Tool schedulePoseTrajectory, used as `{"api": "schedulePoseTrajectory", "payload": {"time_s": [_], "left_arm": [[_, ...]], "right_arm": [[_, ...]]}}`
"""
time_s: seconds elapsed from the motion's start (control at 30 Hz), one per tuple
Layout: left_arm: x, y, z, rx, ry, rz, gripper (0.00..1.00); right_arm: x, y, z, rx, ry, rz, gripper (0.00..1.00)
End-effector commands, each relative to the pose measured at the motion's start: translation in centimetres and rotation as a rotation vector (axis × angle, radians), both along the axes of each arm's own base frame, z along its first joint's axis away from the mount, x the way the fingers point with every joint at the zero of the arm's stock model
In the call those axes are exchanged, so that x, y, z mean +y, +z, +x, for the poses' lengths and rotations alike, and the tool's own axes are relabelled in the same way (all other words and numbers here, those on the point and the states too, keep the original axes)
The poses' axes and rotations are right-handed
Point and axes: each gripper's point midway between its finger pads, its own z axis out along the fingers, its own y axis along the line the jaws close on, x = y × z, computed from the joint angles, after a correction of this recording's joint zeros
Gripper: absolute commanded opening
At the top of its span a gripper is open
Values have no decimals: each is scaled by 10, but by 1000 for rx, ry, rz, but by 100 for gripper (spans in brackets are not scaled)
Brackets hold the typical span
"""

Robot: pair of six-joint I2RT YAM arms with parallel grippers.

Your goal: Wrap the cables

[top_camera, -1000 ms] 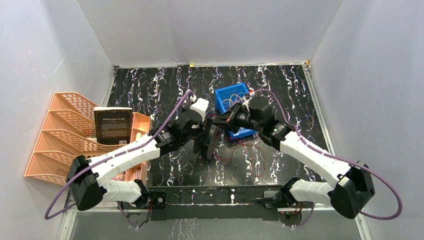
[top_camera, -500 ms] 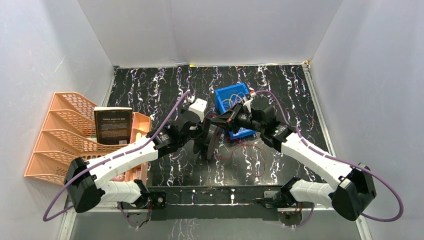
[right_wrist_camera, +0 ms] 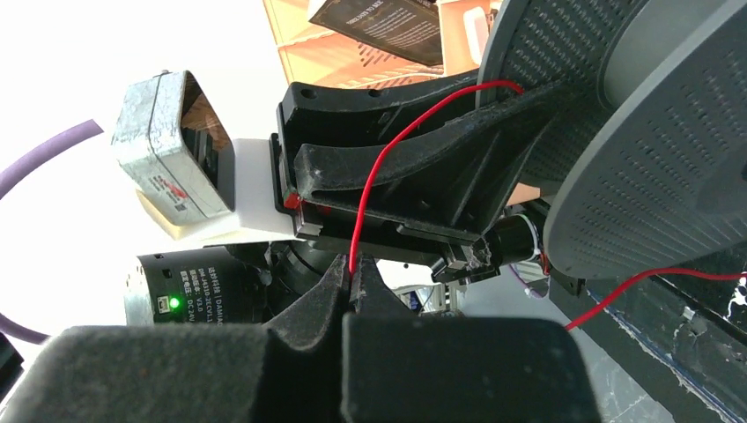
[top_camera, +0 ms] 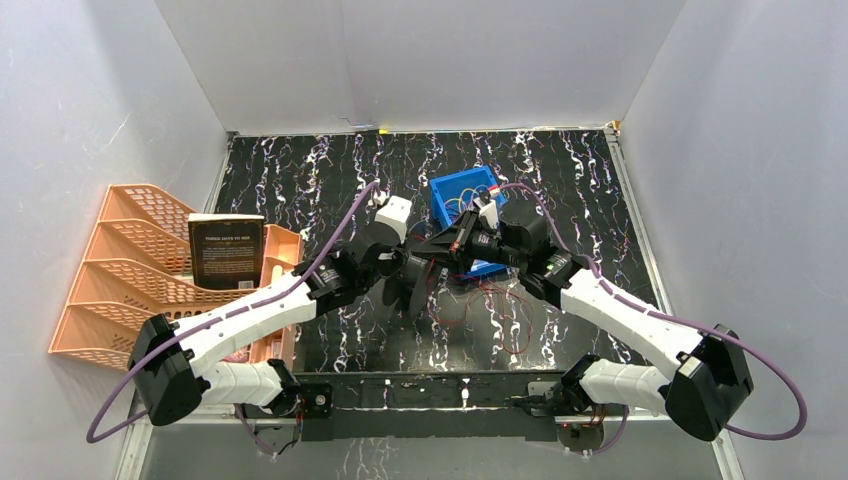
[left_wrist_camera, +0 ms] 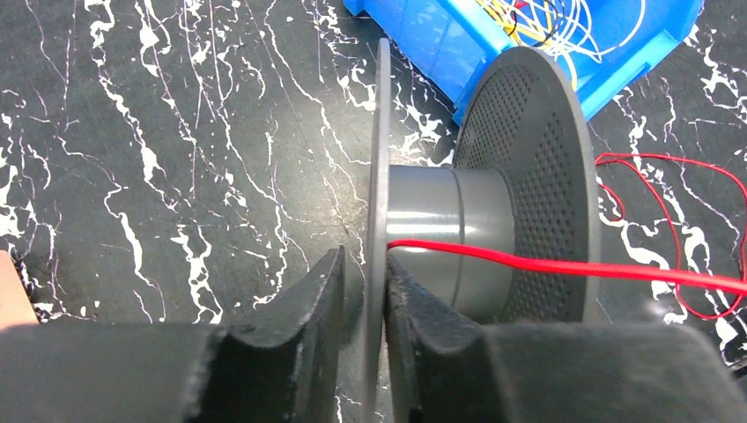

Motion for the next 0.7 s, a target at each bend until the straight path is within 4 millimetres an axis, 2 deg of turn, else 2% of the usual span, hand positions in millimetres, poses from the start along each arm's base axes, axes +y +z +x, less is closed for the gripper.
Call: {"api": "schedulePoseTrajectory", "payload": {"time_s": [0.0, 0.1, 0.4, 0.67], "left_arm": [[5, 4, 4, -24, 24, -6, 15], [5, 4, 3, -22, 20, -5, 0], [7, 15, -6, -13, -24, -7, 0], [4, 23, -30, 36, -150, -16, 0]], "right_arm": [[1, 20, -6, -48, 25, 70, 0], [1, 19, -5, -49, 21, 69, 0], [-7, 6, 4, -108, -1, -18, 0], [-29, -16, 31, -251, 29, -201, 2]]}}
